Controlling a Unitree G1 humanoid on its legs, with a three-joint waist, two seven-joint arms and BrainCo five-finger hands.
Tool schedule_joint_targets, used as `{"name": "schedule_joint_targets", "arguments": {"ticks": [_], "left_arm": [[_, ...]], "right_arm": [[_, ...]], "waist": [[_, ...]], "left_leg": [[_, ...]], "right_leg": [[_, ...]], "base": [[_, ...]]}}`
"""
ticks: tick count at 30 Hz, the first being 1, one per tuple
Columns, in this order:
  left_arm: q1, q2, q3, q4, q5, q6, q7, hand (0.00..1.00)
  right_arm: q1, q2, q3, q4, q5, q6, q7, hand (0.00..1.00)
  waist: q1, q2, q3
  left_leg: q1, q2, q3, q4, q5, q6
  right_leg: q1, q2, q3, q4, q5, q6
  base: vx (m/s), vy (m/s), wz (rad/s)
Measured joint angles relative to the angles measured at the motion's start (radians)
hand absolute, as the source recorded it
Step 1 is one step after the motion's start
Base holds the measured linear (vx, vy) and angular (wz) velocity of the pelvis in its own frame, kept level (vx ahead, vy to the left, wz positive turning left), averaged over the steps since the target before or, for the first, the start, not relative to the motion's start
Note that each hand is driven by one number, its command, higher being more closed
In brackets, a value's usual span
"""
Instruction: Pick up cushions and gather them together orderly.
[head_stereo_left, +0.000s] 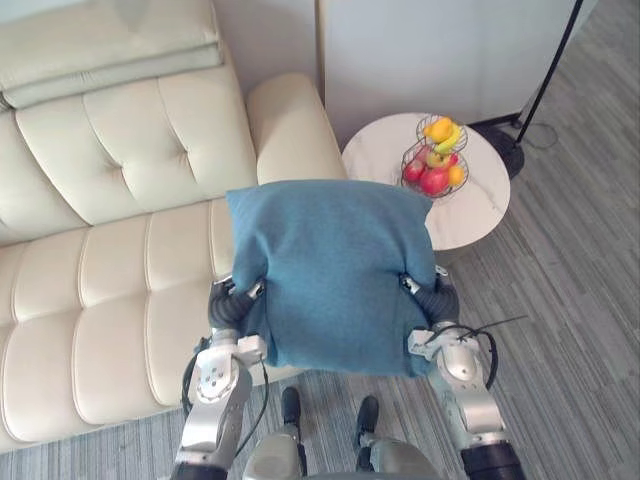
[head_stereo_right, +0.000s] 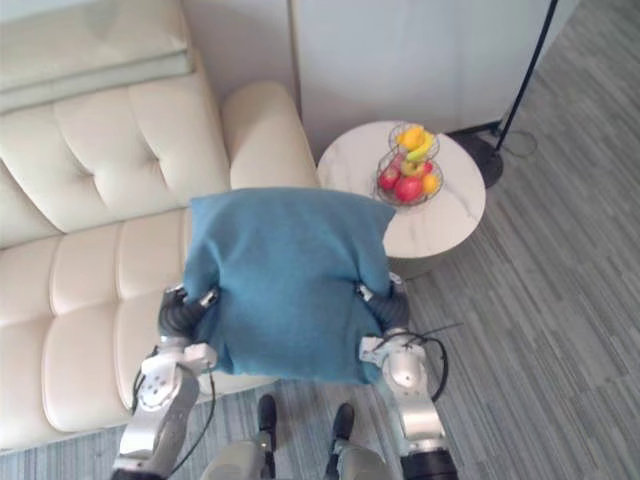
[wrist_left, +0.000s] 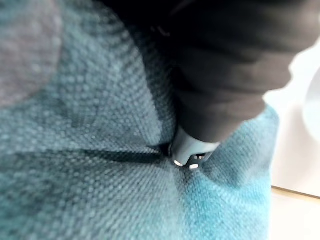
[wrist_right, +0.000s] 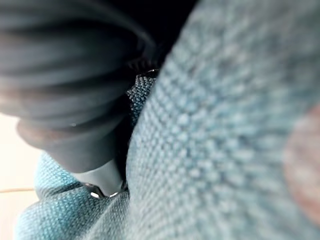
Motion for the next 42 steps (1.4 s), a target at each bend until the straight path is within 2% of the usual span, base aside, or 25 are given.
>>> {"name": "schedule_joint_targets", "arguments": {"ticks": [7,12,16,17,18,19,20,22,23,24,25,26,27,29,31,32,33,34,35,36,37,38,40,41,42], "left_arm": [[0.099,-0.001,-0.003,-0.01,-0.001,-0.011,-0.029,1.0],[0.12,-0.002,-0.002,-0.01,-0.002,-0.011,-0.029,1.0],[0.112,-0.007,0.01,-0.01,-0.011,-0.015,-0.023,1.0],[0.111,-0.02,0.019,-0.007,-0.012,-0.014,-0.022,1.0],[0.108,-0.024,0.02,-0.005,-0.013,-0.014,-0.021,1.0],[0.099,-0.035,0.018,0.006,-0.017,-0.014,-0.021,1.0],[0.097,-0.044,0.017,0.017,-0.026,-0.014,-0.021,1.0],[0.092,-0.069,0.005,0.038,-0.031,-0.016,-0.021,1.0],[0.081,-0.072,-0.017,0.046,-0.032,-0.017,-0.021,1.0],[0.073,-0.073,-0.027,0.05,-0.032,-0.018,-0.021,1.0],[0.062,-0.075,-0.045,0.056,-0.032,-0.023,-0.023,1.0],[0.052,-0.072,-0.048,0.064,-0.032,-0.025,-0.023,1.0],[0.043,-0.041,-0.047,0.074,-0.033,-0.033,-0.023,1.0],[0.043,-0.017,-0.043,0.091,-0.033,-0.034,-0.023,1.0],[0.048,-0.02,-0.041,0.125,-0.037,-0.033,-0.025,1.0],[0.048,-0.02,-0.041,0.13,-0.038,-0.032,-0.028,1.0],[0.048,-0.018,-0.04,0.129,-0.038,-0.033,-0.029,1.0],[0.047,-0.011,-0.029,0.129,-0.036,-0.032,-0.04,1.0],[0.048,-0.008,-0.027,0.13,-0.033,-0.032,-0.043,1.0],[0.048,0.006,-0.026,0.129,-0.03,-0.031,-0.046,1.0],[0.048,0.015,-0.026,0.129,-0.03,-0.031,-0.048,1.0],[0.048,0.017,-0.026,0.129,-0.03,-0.03,-0.048,1.0],[0.048,0.019,-0.028,0.129,-0.027,-0.017,-0.06,1.0],[0.045,0.021,-0.031,0.129,-0.023,-0.012,-0.063,1.0],[0.042,0.02,-0.034,0.13,-0.02,-0.011,-0.063,1.0]], "right_arm": [[0.095,0.001,0.01,-0.038,-0.031,-0.006,0.036,1.0],[0.095,-0.003,0.022,-0.037,-0.039,-0.006,0.035,1.0],[0.035,-0.019,0.039,-0.011,-0.068,-0.012,0.013,1.0],[-0.004,-0.021,0.039,0.02,-0.078,-0.013,0.011,1.0],[-0.013,-0.023,0.037,0.027,-0.078,-0.013,0.008,1.0],[-0.035,-0.031,0.036,0.057,-0.079,-0.013,-0.008,1.0],[-0.042,-0.04,0.036,0.068,-0.079,-0.013,-0.011,1.0],[-0.042,-0.068,0.032,0.072,-0.093,-0.013,-0.016,1.0],[-0.044,-0.082,0.017,0.081,-0.103,-0.015,-0.02,1.0],[-0.044,-0.089,0.005,0.085,-0.108,-0.015,-0.022,1.0],[-0.045,-0.092,-0.015,0.097,-0.116,-0.015,-0.025,1.0],[-0.047,-0.081,-0.02,0.11,-0.116,-0.015,-0.025,1.0],[-0.046,-0.046,-0.025,0.136,-0.117,-0.014,-0.024,1.0],[-0.035,-0.014,-0.026,0.15,-0.118,-0.014,-0.022,1.0],[-0.03,-0.011,-0.028,0.172,-0.118,-0.006,-0.012,1.0],[-0.033,-0.011,-0.034,0.181,-0.118,-0.005,-0.008,1.0],[-0.036,-0.009,-0.034,0.188,-0.118,-0.005,-0.006,1.0],[-0.032,0.001,-0.035,0.208,-0.117,-0.005,-0.002,1.0],[-0.031,0.006,-0.035,0.21,-0.117,-0.005,0.0,1.0],[-0.027,0.022,-0.038,0.212,-0.117,-0.005,0.004,1.0],[-0.027,0.023,-0.039,0.211,-0.117,-0.006,0.01,1.0],[-0.027,0.025,-0.039,0.211,-0.117,-0.006,0.012,1.0],[-0.027,0.016,-0.039,0.211,-0.116,-0.006,0.014,1.0],[-0.024,0.01,-0.04,0.207,-0.116,-0.006,0.014,1.0],[-0.021,0.007,-0.04,0.204,-0.116,-0.006,0.014,1.0]], "waist": [[0.0,-0.005,-0.085],[0.003,-0.006,-0.089],[0.007,-0.005,-0.084],[0.01,-0.005,-0.083],[0.009,-0.008,-0.081],[0.005,-0.016,-0.075],[0.004,-0.018,-0.074],[-0.014,0.0,-0.085],[-0.025,0.028,-0.102],[-0.026,0.043,-0.108],[-0.028,0.064,-0.115],[-0.029,0.056,-0.116],[-0.033,0.003,-0.101],[-0.036,-0.03,-0.094],[-0.031,-0.028,-0.087],[-0.03,-0.018,-0.073],[-0.031,-0.015,-0.062],[-0.043,-0.006,-0.044],[-0.046,-0.002,-0.039],[-0.05,-0.01,-0.031],[-0.051,-0.024,-0.028],[-0.051,-0.027,-0.029],[-0.059,-0.036,-0.035],[-0.064,-0.036,-0.04],[-0.066,-0.037,-0.04]], "left_leg": [[0.034,0.001,0.0,0.0,-0.007,-0.003],[0.047,-0.005,-0.029,0.001,-0.007,-0.003],[-0.092,-0.001,-0.094,0.132,-0.036,0.001],[-0.126,0.013,-0.042,0.167,-0.083,0.02],[-0.131,0.021,-0.008,0.191,-0.101,0.041],[-0.158,0.05,0.095,0.307,-0.142,0.108],[-0.152,0.079,0.153,0.356,-0.154,0.116],[-0.12,0.156,0.256,0.388,-0.178,0.073],[-0.106,0.191,0.274,0.38,-0.18,0.058],[-0.096,0.206,0.273,0.362,-0.171,0.044],[-0.072,0.209,0.267,0.308,-0.145,-0.091],[-0.069,0.186,0.264,0.303,-0.14,-0.087],[-0.061,0.117,0.257,0.295,-0.151,-0.056],[-0.081,0.08,0.235,0.358,-0.202,-0.023],[-0.088,0.049,0.216,0.445,-0.271,0.02],[-0.071,0.022,0.214,0.454,-0.292,0.047],[-0.061,0.019,0.212,0.456,-0.298,0.056],[-0.041,0.02,0.193,0.454,-0.318,0.085],[-0.037,0.018,0.188,0.45,-0.323,0.086],[-0.014,-0.006,0.186,0.418,-0.325,0.091],[0.006,-0.032,0.187,0.391,-0.325,0.095],[0.013,-0.04,0.188,0.383,-0.325,0.095],[0.048,-0.078,0.186,0.344,-0.32,0.093],[0.049,-0.094,0.171,0.354,-0.337,0.094],[0.049,-0.1,0.162,0.363,-0.346,0.094]], "right_leg": [[0.038,-0.001,0.0,-0.011,0.0,-0.001],[0.074,-0.004,-0.029,-0.01,-0.004,0.005],[0.011,-0.026,-0.129,0.06,-0.026,-0.007],[-0.007,-0.043,-0.152,0.071,-0.026,-0.01],[-0.01,-0.055,-0.165,0.072,-0.026,-0.01],[-0.013,-0.096,-0.192,0.091,-0.026,-0.01],[-0.01,-0.124,-0.201,0.099,-0.026,-0.008],[-0.004,-0.18,-0.248,0.113,-0.018,0.033],[-0.01,-0.199,-0.276,0.12,-0.007,0.058],[-0.011,-0.206,-0.285,0.122,0.0,0.072],[-0.009,-0.224,-0.302,0.122,0.018,0.106],[-0.006,-0.244,-0.303,0.121,0.025,0.114],[0.006,-0.307,-0.31,0.124,0.038,0.119],[0.012,-0.371,-0.337,0.179,0.056,0.127],[-0.04,-0.466,-0.327,0.375,0.088,0.086],[-0.106,-0.519,-0.285,0.516,0.13,-0.01],[-0.135,-0.522,-0.245,0.571,0.12,-0.048],[-0.2,-0.431,-0.103,0.72,-0.031,0.011],[-0.208,-0.4,-0.08,0.735,-0.067,0.029],[-0.236,-0.308,-0.038,0.749,-0.144,0.05],[-0.254,-0.238,-0.033,0.72,-0.186,0.057],[-0.258,-0.214,-0.036,0.703,-0.193,0.057],[-0.256,-0.105,-0.051,0.554,-0.202,0.045],[-0.239,-0.062,-0.031,0.464,-0.169,0.001],[-0.237,-0.05,-0.017,0.443,-0.151,-0.042]], "base": [[0.03,0.007,0.0],[0.0,0.016,0.19],[-0.05,0.019,0.61],[-0.07,0.069,0.48],[-0.03,0.115,0.61],[-0.02,0.187,0.58],[-0.02,0.286,0.75],[-0.02,0.343,0.77],[-0.01,0.343,0.72],[0.0,0.473,0.74],[0.01,0.411,0.49],[0.0,0.507,0.56],[0.0,0.461,0.45],[0.03,0.464,0.47],[0.05,0.474,0.29],[0.04,0.337,0.15],[0.07,0.394,0.29],[0.06,0.278,0.3],[0.09,0.282,0.41],[0.12,0.194,0.26],[0.13,0.169,0.21],[0.16,0.127,0.17],[0.25,0.106,0.27],[0.29,0.068,0.33],[0.34,0.055,0.32]]}}
